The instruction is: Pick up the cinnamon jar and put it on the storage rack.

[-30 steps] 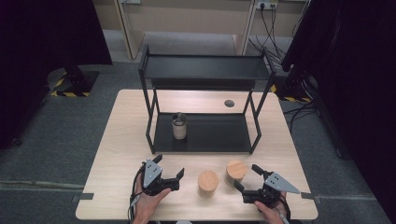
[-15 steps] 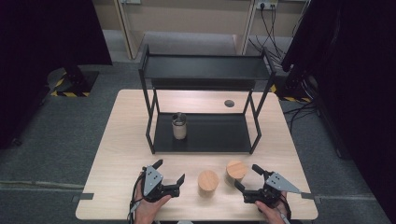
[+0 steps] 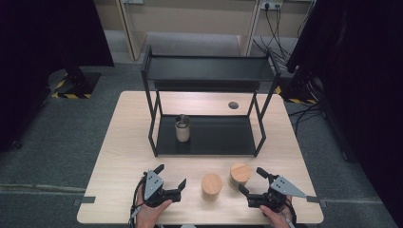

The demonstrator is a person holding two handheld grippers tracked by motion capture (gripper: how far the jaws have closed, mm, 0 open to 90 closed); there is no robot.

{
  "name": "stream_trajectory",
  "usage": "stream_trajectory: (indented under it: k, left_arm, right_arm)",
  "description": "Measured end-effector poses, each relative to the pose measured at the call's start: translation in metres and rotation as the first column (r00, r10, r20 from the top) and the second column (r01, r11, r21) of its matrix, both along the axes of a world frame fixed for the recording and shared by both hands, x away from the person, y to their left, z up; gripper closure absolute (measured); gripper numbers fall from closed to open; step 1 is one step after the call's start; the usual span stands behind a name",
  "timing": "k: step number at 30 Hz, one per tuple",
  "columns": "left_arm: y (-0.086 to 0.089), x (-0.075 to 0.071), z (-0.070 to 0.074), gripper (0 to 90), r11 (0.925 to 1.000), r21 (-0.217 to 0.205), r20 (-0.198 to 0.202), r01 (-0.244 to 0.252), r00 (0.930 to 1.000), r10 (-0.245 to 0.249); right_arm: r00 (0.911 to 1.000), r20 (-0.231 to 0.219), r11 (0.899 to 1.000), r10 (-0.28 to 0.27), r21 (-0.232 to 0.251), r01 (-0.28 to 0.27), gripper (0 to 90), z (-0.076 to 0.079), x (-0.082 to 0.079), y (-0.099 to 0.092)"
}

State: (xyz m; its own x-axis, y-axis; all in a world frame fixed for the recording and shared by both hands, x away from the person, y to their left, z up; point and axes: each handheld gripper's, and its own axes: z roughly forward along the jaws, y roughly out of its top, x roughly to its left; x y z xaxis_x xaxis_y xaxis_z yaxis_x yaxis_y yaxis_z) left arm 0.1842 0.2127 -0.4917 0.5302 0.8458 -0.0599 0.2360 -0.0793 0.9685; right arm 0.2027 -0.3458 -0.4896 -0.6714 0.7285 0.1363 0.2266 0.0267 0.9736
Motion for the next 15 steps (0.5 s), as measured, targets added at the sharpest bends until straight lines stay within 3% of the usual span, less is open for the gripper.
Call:
stream_trajectory:
  k: [15]
  left_arm:
    - [0.0014, 0.0000, -0.0015, 2.4, 1.0000, 0.006, -0.003, -0.004, 1.0000, 0.004]
  right_arm:
    - [0.9999, 0.008, 1.000, 0.013, -0.004, -0.013, 0.8, 0.0008, -0.0018, 0.0032]
